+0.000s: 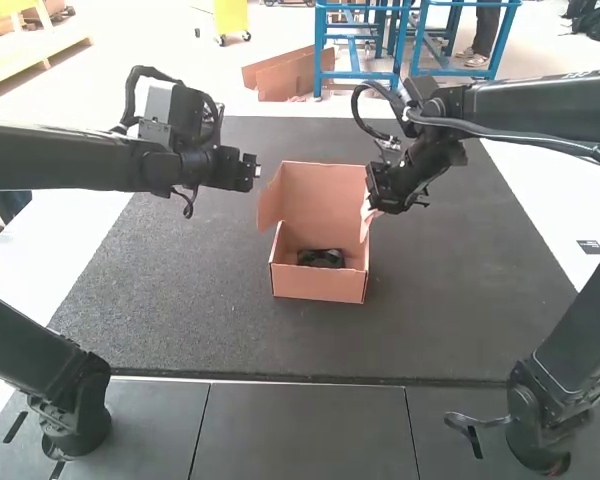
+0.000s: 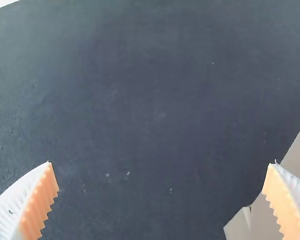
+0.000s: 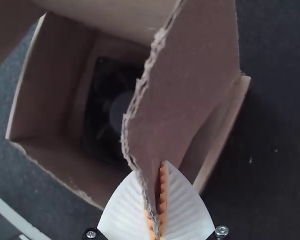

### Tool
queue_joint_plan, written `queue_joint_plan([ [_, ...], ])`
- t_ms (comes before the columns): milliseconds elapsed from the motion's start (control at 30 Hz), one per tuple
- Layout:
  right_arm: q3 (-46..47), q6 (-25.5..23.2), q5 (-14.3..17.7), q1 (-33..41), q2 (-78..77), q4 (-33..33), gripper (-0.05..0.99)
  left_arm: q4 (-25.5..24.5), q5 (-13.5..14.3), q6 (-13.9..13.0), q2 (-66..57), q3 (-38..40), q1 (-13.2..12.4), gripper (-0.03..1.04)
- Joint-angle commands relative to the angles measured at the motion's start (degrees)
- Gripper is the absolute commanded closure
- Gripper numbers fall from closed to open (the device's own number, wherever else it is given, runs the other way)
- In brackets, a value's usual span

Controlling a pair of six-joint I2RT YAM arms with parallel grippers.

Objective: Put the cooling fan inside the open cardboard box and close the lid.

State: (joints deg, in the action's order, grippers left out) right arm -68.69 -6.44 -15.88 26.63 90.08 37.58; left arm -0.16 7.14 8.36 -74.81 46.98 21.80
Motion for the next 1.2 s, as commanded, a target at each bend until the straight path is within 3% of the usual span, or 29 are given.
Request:
queue_joint_plan([
  [0, 0.8, -0.7, 0.3, 1.0, -1.7, 0.4, 0.95, 0.3, -0.1, -1.1, -1.0, -0.6, 1.9, 0.04],
  [600, 1.6, -0.8, 0.3, 0.8, -1.8, 0.2, 0.95, 0.8, -6.1, -0.4, -2.2, -0.6, 4.6, 0.04],
  [1167, 4.3, -0.5, 0.1, 0.8, -1.9, -0.1, 0.95, 1.6, -6.5, 0.1, -2.1, -4.9, 6.0, 0.04],
])
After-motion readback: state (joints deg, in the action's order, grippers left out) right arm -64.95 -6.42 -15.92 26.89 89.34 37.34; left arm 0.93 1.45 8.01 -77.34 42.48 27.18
